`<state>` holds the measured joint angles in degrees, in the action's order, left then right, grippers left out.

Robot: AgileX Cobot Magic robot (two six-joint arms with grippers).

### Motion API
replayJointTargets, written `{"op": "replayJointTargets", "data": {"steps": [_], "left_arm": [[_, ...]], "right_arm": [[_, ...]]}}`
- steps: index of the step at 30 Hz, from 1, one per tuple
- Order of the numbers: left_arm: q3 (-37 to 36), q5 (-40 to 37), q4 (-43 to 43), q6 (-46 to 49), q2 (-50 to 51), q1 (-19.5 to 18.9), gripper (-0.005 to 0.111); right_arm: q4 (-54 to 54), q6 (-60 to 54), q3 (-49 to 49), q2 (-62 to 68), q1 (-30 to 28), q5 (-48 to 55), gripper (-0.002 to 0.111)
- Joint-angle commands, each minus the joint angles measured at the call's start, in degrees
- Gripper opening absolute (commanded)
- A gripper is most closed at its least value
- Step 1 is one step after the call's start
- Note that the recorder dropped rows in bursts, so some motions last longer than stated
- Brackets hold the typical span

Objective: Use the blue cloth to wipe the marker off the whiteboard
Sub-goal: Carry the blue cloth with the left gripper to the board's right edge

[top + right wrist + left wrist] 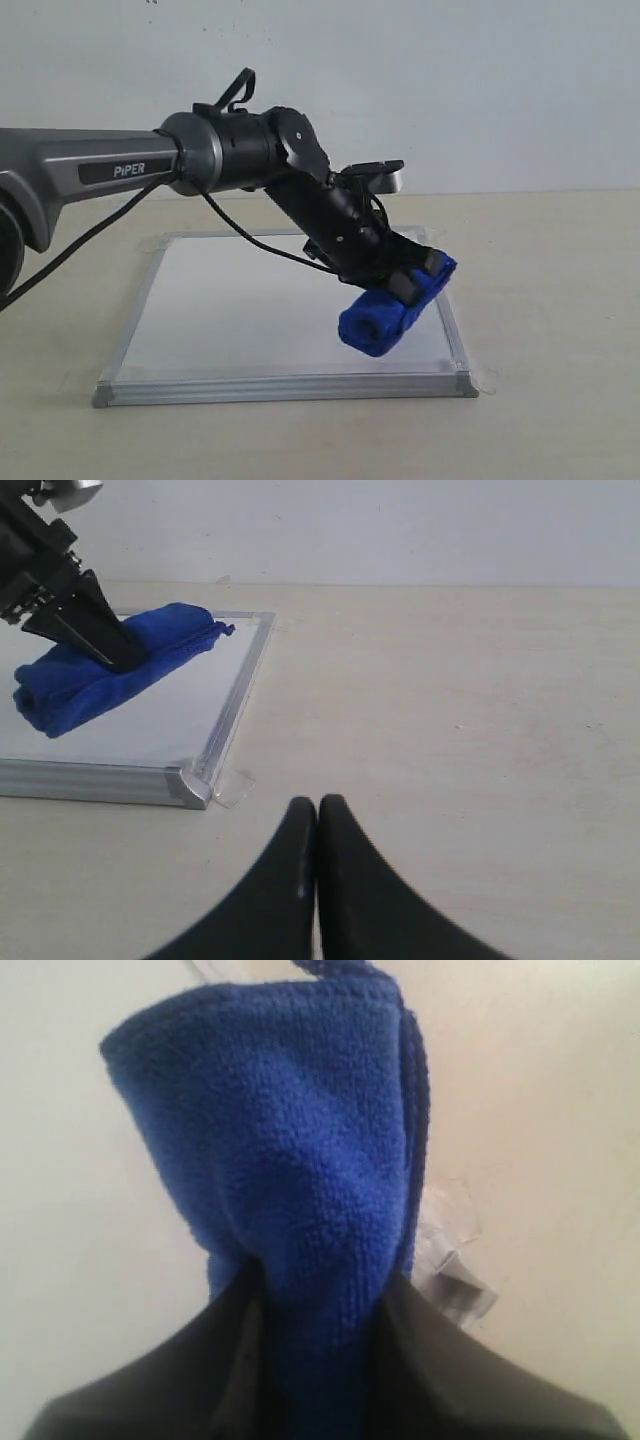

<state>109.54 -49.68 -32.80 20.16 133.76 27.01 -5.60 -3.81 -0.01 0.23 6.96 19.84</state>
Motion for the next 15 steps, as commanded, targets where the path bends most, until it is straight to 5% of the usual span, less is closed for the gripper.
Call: {"op": "replayJointTargets", "data": {"steps": [1, 7, 15], "left_arm": [[-2.98, 7.31, -9.22, 2.65, -0.80, 3.43, 0.004], [-3.25, 22.21, -19.09, 2.12, -0.79, 9.28, 0.004], [-3.79, 33.26, -31.36, -3.85, -0.45, 9.01, 0.004]], "right_arm": [[-0.02, -0.02, 0.01, -0.23, -0.10, -0.74, 0.000], [-0.02, -0.02, 0.01, -0.23, -0.10, -0.74, 0.000], [-0.02, -0.02, 0.01, -0.23, -0.10, -0.74, 0.000]]}}
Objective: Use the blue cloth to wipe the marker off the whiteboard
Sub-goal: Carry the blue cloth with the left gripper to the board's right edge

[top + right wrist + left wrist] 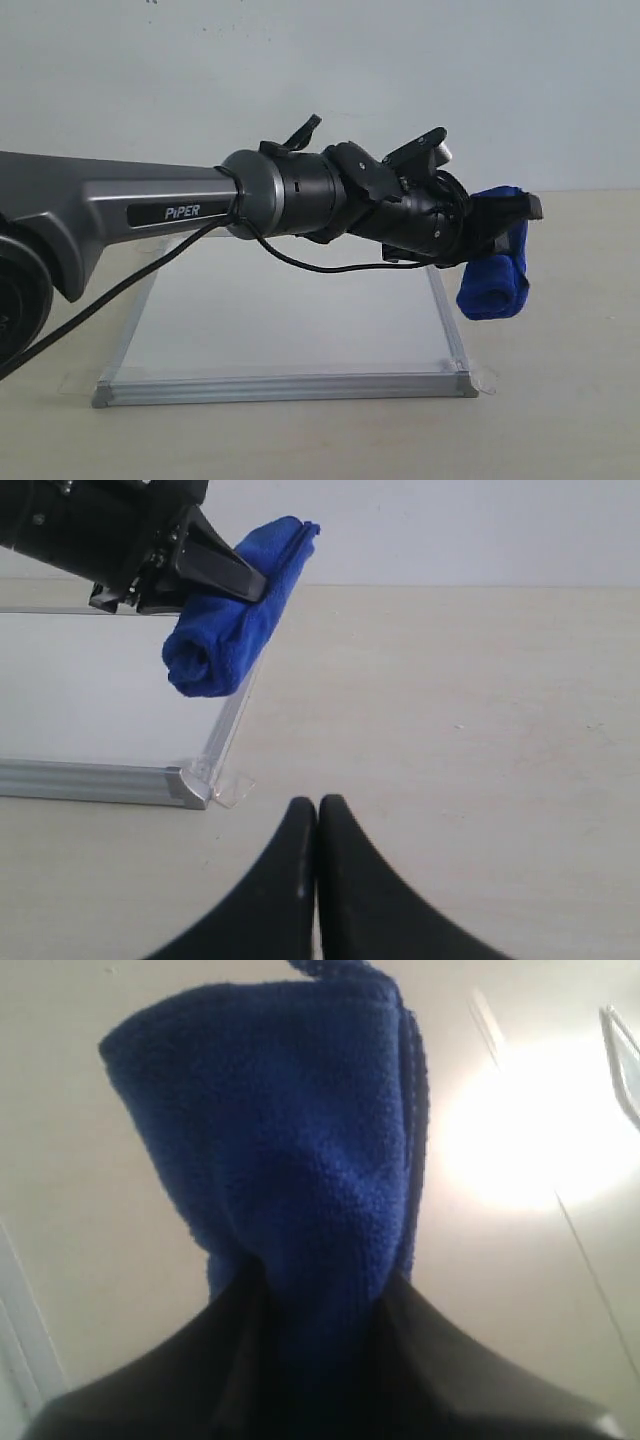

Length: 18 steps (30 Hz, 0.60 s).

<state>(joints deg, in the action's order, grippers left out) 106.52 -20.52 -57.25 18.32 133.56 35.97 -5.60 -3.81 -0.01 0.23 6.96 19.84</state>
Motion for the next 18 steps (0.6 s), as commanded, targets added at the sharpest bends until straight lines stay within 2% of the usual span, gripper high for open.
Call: {"op": "replayJointTargets", "data": {"steps": [1, 6, 13, 16, 18], "left_arm": [[-1.36, 5.45, -9.39, -2.02, -0.26, 0.32, 0.004], [-5.74, 14.58, -11.25, -2.53, -0.26, 2.04, 0.004], [-6.65, 16.43, -12.39, -3.35, -0.26, 2.80, 0.004], [-7.95, 20.52, -12.53, -3.58, -0.13, 3.91, 0.004], [-7.95, 20.52, -12.65, -3.98, -0.03, 3.91, 0.004]], "right_arm": [[-0.02, -0.02, 0.01, -0.23, -0.10, -0.74, 0.000], [-0.02, -0.02, 0.01, -0.23, -0.10, -0.74, 0.000], [-0.02, -0.02, 0.01, -0.23, -0.10, -0.74, 0.000], [-0.02, -0.02, 0.01, -0.23, -0.10, -0.74, 0.000], [-0.02, -0.02, 0.01, -0.23, -0.10, -0.74, 0.000]]}}
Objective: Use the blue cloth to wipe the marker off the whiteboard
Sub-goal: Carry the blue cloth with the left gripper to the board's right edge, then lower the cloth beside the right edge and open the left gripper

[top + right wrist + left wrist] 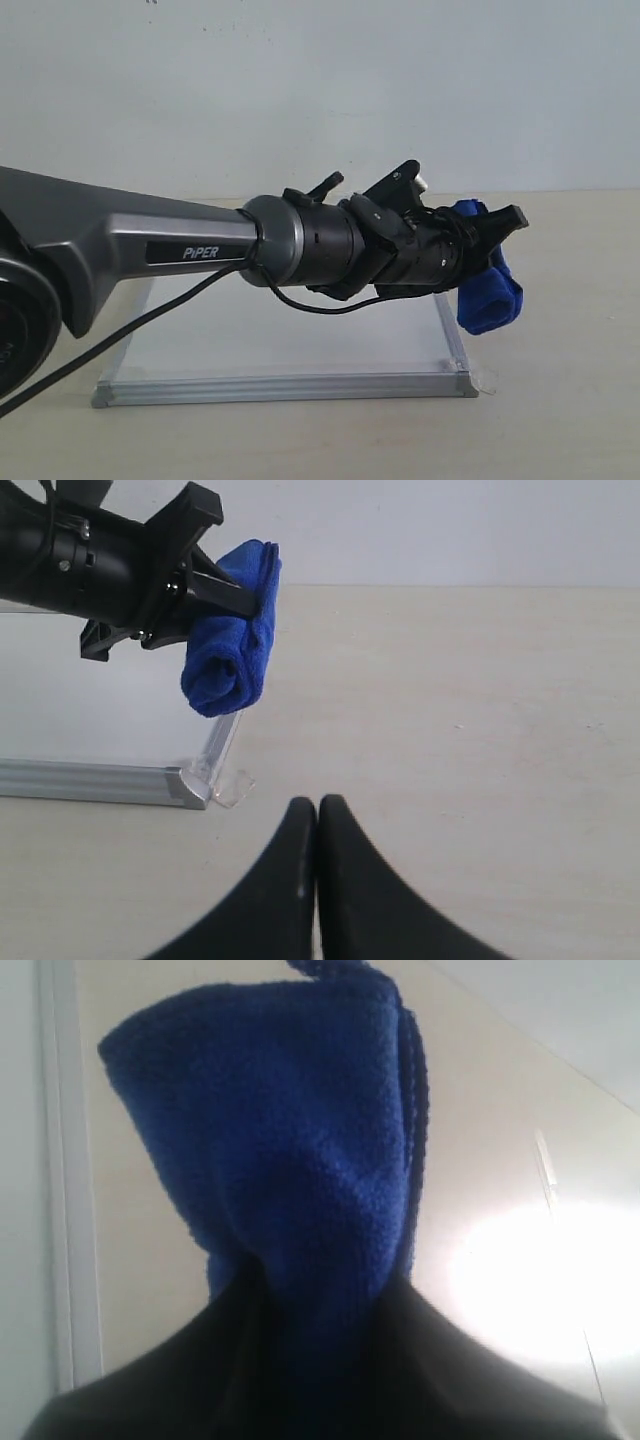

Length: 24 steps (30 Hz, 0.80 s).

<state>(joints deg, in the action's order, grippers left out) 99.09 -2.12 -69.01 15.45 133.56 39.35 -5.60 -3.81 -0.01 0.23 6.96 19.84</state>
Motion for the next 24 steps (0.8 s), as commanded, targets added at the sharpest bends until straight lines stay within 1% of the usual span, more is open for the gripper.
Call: {"op": "replayJointTargets", "data": {"steps": [1, 6, 8, 11, 24], "left_arm": [[-0.51, 2.12, -0.88, -0.89, 0.10, 0.53, 0.004], [-0.51, 0.81, -0.64, -1.12, 3.02, 0.53, 0.004], [0.53, -0.66, -0.64, -1.12, 4.23, 0.53, 0.004], [1.90, -1.06, -1.03, -1.12, 4.46, 0.53, 0.004], [2.25, -1.11, -1.11, -1.14, 4.83, 0.53, 0.004]], "right_arm": [[-0.02, -0.02, 0.01, -0.23, -0.10, -0.74, 0.000], [-0.02, -0.02, 0.01, -0.23, -0.10, -0.74, 0.000], [-0.02, -0.02, 0.01, -0.23, -0.10, -0.74, 0.000], [-0.02, -0.02, 0.01, -0.23, -0.10, -0.74, 0.000], [-0.02, -0.02, 0.01, -0.23, -0.10, -0.74, 0.000]]}}
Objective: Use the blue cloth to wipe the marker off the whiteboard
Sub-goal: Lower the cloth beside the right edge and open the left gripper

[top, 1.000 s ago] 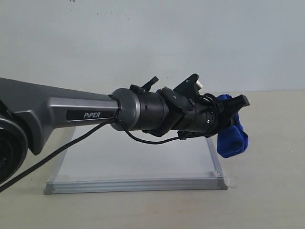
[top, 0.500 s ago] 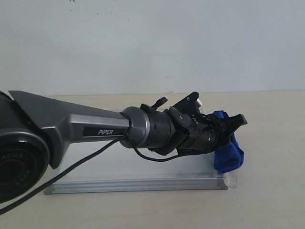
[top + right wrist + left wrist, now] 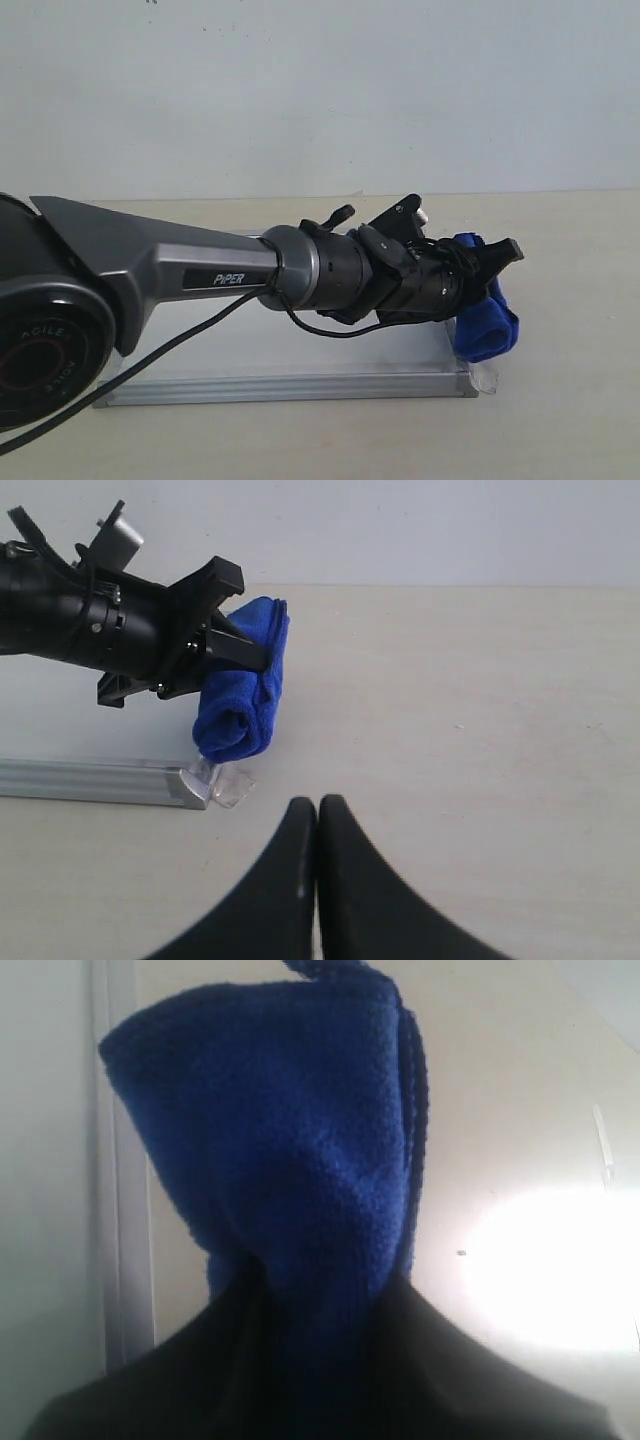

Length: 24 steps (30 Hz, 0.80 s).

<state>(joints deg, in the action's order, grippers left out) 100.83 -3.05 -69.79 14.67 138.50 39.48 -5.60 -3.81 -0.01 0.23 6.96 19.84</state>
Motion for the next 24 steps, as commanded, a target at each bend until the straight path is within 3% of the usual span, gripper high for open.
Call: {"op": "replayJointTargets", "data": {"steps": [1, 24], "left_arm": [[0.51, -0.18, -0.33, -0.36, -0.11, 0.40, 0.004], [0.51, -0.52, -0.95, -1.79, 2.55, 0.40, 0.004]], "right_arm": [[-0.02, -0.02, 0.01, -0.23, -0.10, -0.74, 0.000], [-0.02, -0.02, 0.01, -0.23, -0.10, -0.74, 0.000]]}}
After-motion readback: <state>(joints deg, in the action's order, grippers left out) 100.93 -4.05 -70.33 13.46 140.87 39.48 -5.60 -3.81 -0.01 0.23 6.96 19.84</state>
